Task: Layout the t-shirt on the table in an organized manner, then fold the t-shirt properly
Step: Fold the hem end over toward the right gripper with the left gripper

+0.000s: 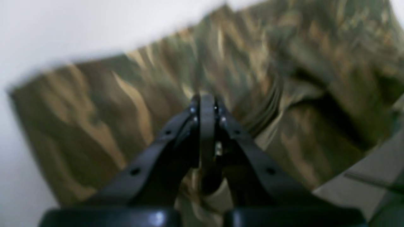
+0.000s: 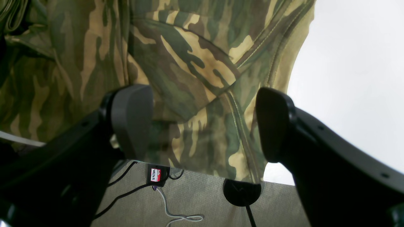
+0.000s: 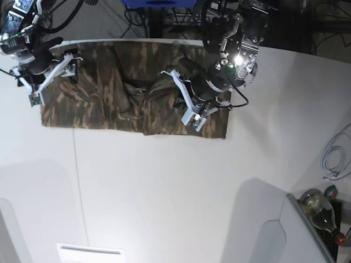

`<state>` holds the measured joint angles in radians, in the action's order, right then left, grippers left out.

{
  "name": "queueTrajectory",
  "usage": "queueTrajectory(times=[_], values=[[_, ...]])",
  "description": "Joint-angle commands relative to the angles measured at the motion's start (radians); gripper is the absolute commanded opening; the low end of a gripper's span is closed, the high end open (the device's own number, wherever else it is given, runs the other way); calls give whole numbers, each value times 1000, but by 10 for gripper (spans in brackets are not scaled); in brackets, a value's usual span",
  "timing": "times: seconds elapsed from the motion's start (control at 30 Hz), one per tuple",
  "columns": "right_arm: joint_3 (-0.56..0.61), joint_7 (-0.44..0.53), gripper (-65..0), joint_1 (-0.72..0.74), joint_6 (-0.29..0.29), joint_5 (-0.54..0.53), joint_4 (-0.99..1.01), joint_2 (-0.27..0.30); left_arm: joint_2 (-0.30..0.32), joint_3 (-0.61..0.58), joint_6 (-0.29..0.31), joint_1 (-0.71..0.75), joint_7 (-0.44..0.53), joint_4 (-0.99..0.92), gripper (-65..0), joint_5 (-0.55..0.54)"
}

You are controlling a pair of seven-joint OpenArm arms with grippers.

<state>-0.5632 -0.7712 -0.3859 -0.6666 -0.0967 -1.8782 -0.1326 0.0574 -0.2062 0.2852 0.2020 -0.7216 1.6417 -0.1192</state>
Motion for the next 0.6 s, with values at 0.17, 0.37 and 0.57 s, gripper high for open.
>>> queueTrajectory(times=[0.17,0.37,0.57], values=[[-4,15,-174,2,-5,-11,-18,3,-35,-3,1,17,21,-42,-650,117],[-5,15,-174,0,-5,-11,-18,3,-38,-141,1,27,20,-39,-650,120],[-7,15,-174,2,-5,-11,-18,4,-38,-286,1,24,20,-38,-650,120]])
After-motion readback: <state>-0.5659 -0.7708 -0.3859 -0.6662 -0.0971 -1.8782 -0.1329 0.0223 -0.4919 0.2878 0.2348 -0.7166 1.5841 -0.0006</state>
